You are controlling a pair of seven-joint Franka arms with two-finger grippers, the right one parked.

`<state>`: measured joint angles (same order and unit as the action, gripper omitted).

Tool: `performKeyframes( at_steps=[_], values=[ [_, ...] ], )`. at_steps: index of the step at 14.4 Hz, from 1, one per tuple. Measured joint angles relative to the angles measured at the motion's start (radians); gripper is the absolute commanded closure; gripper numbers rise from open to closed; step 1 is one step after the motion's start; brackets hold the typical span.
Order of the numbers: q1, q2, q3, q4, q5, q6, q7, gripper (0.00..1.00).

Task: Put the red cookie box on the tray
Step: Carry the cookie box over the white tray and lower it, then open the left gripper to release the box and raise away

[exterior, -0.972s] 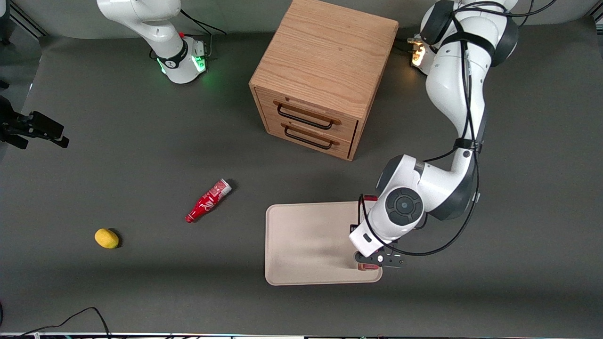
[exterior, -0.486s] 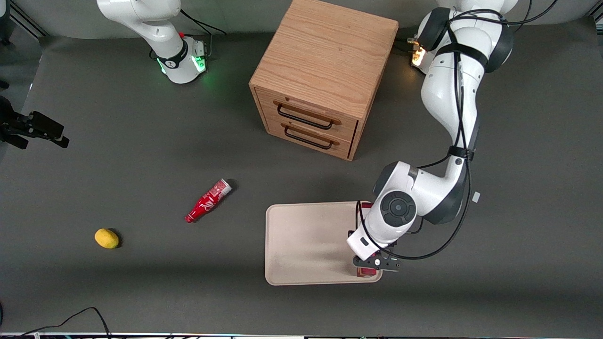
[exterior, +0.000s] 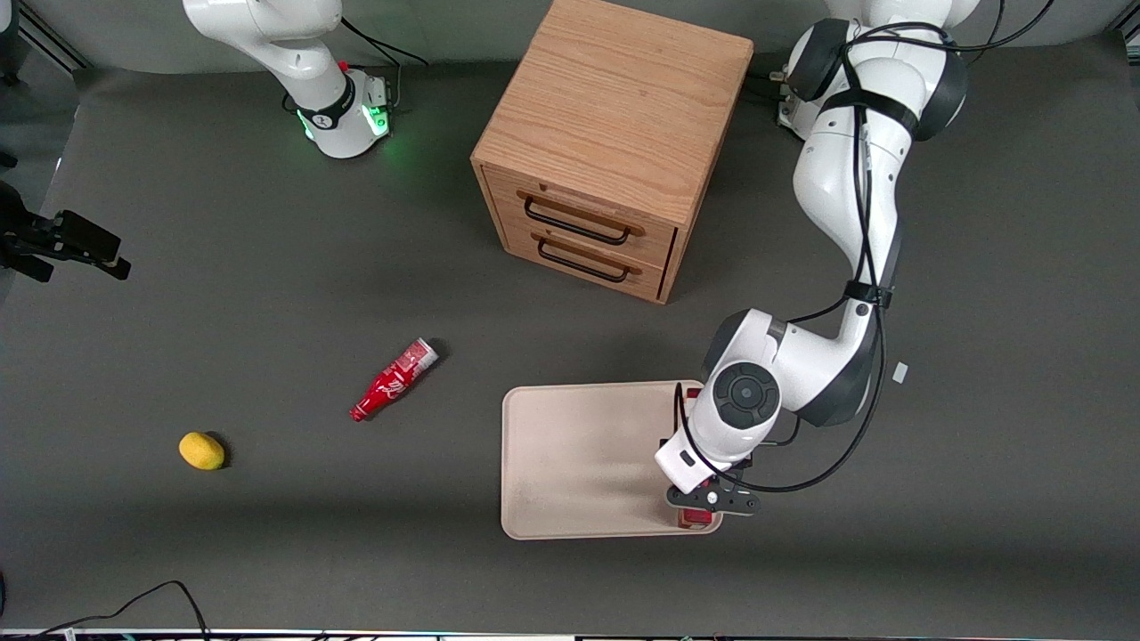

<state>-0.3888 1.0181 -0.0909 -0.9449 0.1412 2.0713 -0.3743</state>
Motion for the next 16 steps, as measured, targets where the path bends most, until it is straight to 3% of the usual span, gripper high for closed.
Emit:
performKeyframes(
  at_steps=[7,16],
  values=[
    [-0.001,0.000,0.000,0.004,0.012,-0.006,-0.001,0.00],
    [0.018,-0.204,0.003,0.043,0.013,-0.431,0.051,0.00]
  ],
)
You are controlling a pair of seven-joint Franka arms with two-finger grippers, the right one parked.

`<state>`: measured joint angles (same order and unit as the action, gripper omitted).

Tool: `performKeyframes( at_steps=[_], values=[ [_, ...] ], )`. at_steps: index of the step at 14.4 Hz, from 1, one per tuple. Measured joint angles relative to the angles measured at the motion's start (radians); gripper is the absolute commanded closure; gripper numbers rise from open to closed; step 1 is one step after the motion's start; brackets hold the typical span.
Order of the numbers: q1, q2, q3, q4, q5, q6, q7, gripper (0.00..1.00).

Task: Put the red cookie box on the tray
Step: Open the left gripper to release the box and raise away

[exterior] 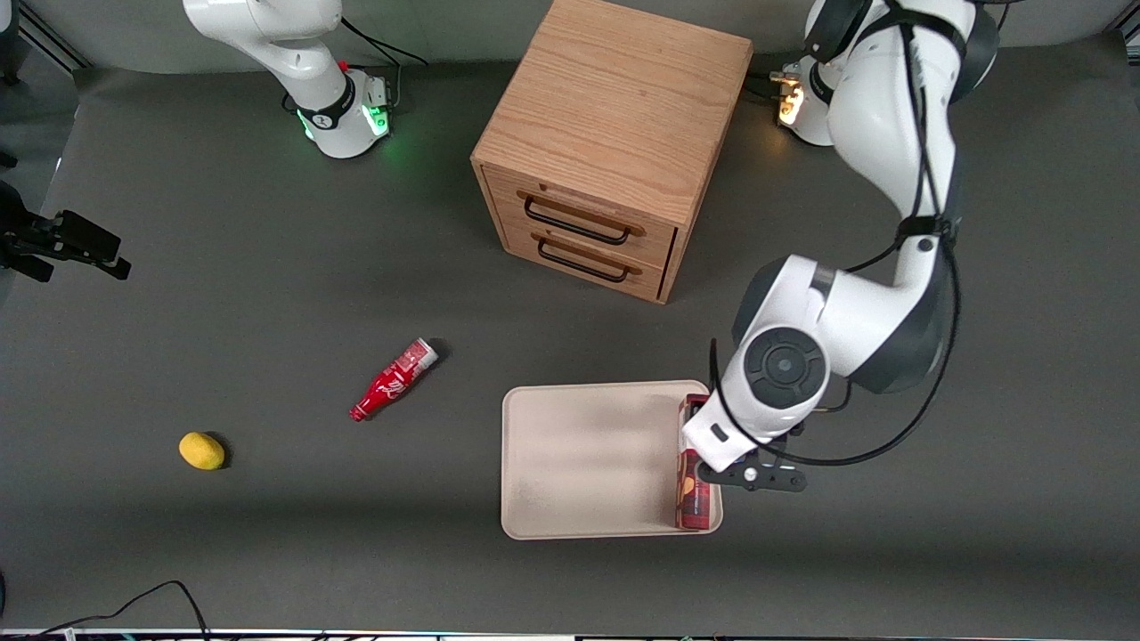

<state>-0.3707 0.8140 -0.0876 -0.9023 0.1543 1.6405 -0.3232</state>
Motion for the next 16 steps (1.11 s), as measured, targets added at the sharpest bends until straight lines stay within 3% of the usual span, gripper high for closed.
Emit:
performKeyframes(
  at_steps=[4,10,16],
  values=[
    [0.093,-0.171,0.011,-0.120,-0.046,-0.069,0.143,0.00],
    [0.148,-0.608,0.199,-0.673,-0.071,0.097,0.383,0.00],
    [0.143,-0.770,0.320,-0.757,-0.074,0.071,0.543,0.00]
  ],
)
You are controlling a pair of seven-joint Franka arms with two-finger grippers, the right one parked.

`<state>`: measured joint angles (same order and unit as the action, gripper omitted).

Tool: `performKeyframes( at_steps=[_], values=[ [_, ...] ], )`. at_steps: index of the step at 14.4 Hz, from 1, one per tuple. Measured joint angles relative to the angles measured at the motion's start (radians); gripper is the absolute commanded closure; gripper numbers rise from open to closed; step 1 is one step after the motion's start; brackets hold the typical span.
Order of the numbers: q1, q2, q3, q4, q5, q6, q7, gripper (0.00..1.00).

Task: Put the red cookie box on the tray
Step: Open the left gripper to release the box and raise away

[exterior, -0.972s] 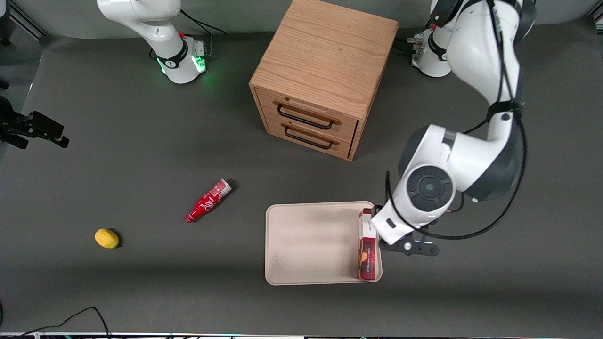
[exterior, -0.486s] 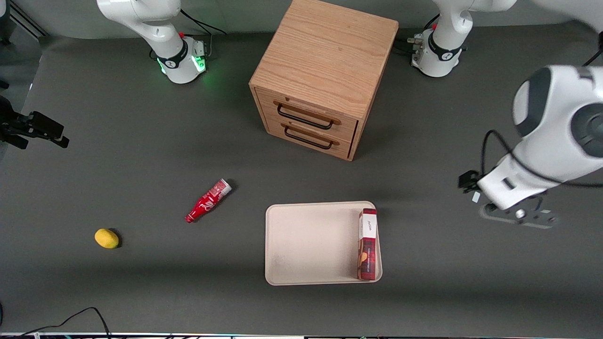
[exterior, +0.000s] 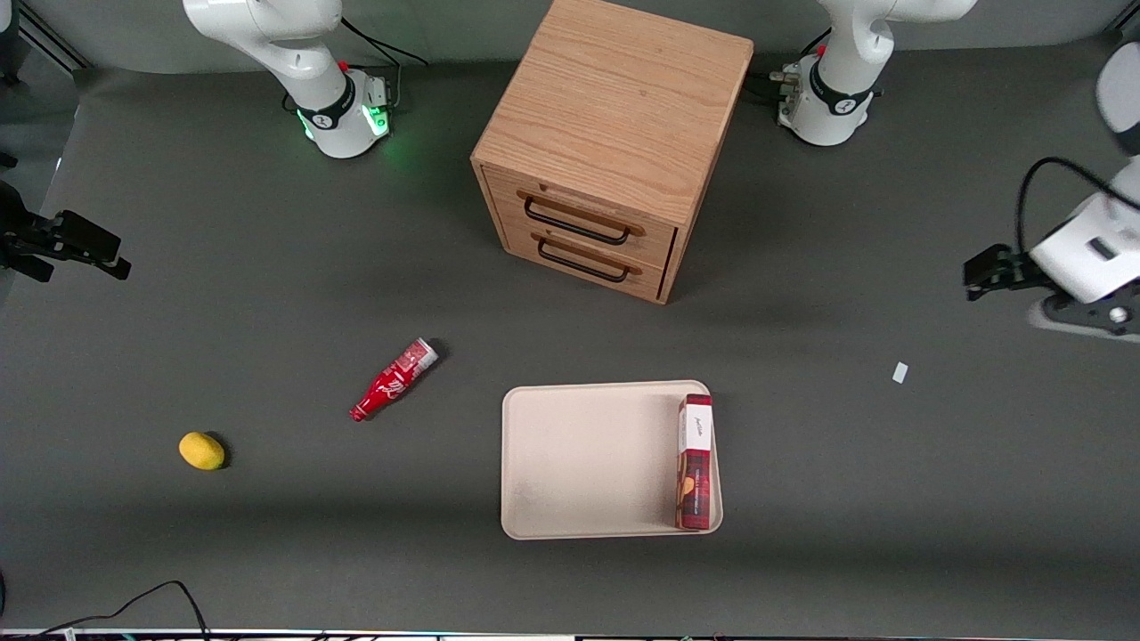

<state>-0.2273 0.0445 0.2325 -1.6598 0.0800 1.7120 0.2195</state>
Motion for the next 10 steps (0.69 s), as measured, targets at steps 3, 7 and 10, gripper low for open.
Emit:
performKeyframes(
  at_steps=[3,7,10],
  values=[
    [-0.016,-0.016,0.021,0.012,-0.003,-0.034,0.017,0.00],
    [-0.054,-0.016,0.032,0.013,-0.016,-0.037,-0.004,0.00],
    [-0.060,-0.016,0.043,0.021,-0.019,-0.070,-0.005,0.00]
  ],
)
